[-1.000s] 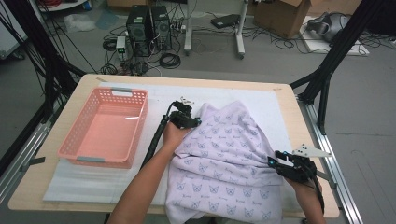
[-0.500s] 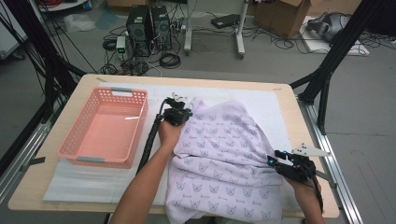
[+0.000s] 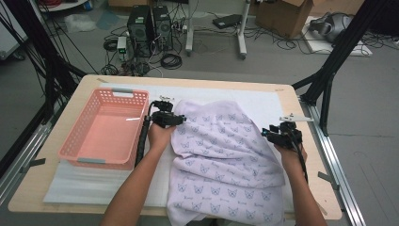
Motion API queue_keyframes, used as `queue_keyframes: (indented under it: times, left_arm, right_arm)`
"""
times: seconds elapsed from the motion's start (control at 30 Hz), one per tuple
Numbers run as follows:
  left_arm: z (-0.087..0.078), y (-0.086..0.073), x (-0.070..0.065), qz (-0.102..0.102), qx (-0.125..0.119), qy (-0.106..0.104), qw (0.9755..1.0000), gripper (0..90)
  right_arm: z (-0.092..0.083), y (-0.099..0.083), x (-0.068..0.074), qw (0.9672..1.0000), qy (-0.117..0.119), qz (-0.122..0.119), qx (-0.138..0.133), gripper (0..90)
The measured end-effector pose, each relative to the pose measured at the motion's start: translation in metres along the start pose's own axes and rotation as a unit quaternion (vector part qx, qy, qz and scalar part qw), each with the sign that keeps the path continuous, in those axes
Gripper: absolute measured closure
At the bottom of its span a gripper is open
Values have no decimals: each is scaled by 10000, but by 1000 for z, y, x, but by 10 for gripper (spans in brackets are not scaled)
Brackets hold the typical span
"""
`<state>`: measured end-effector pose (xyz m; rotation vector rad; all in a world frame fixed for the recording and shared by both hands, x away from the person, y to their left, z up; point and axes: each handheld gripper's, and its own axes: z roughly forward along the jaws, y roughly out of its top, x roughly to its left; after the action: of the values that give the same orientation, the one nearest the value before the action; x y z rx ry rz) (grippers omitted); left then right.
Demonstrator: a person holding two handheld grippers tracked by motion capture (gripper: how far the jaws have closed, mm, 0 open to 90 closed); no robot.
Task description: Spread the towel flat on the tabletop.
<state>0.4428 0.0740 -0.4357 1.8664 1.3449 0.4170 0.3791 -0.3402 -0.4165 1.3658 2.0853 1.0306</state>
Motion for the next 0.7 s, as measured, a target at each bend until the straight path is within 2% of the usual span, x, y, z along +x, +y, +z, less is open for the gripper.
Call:
queue_keyframes:
  times: [0.07, 0.1, 0.13, 0.2, 0.23, 0.27, 0.33, 0.37, 0.47, 0.57, 0.63, 0.67, 0.7]
  left_arm:
    - [3, -5, 0, -54, 34, -23, 10000, 508]
    - [4, -7, 0, -19, 26, -22, 10000, 522]
    - [4, -9, -1, 5, -38, 56, 10000, 537]
    - [2, -11, -1, 139, -73, 77, 9998, 637]
    - [1, -12, 0, 223, -28, 49, 9997, 759]
    - [0, -12, 1, 236, -3, 54, 9997, 818]
    - [-6, -13, 2, 151, 12, 28, 9999, 843]
    - [-9, -15, 3, 101, -63, 32, 9999, 849]
    - [-16, -26, 3, 37, -63, -193, 9998, 851]
    - [-24, -35, -5, 120, -82, -412, 9990, 851]
    - [-30, -38, -13, 342, -13, -476, 9983, 852]
    - [-32, -40, -16, 396, -79, -502, 9979, 852]
    - [-35, -42, -18, 429, -83, -549, 9975, 852]
  right_arm:
    - [15, 4, 0, 9999, 19, -3, 168, 611]
    - [22, 4, 1, 9997, 19, -32, 260, 627]
    - [28, 4, 2, 9995, 15, -13, 325, 636]
    - [38, 2, 2, 9991, -25, 5, 429, 763]
    - [41, 0, 1, 9987, -15, -6, 508, 828]
    - [41, 0, -1, 9988, 78, 66, 485, 870]
    - [37, 0, -2, 9983, -87, 1, 572, 876]
    - [33, -1, -3, 9980, -137, -2, 615, 877]
    - [14, -7, -9, 9977, -210, -31, 637, 878]
    - [-8, -19, -10, 9972, -238, 74, 704, 878]
    - [-17, -30, -9, 9955, -127, 176, 919, 877]
    - [-20, -35, -9, 9946, -42, 248, 1010, 875]
    - [-25, -40, -8, 9949, 1, 208, 987, 869]
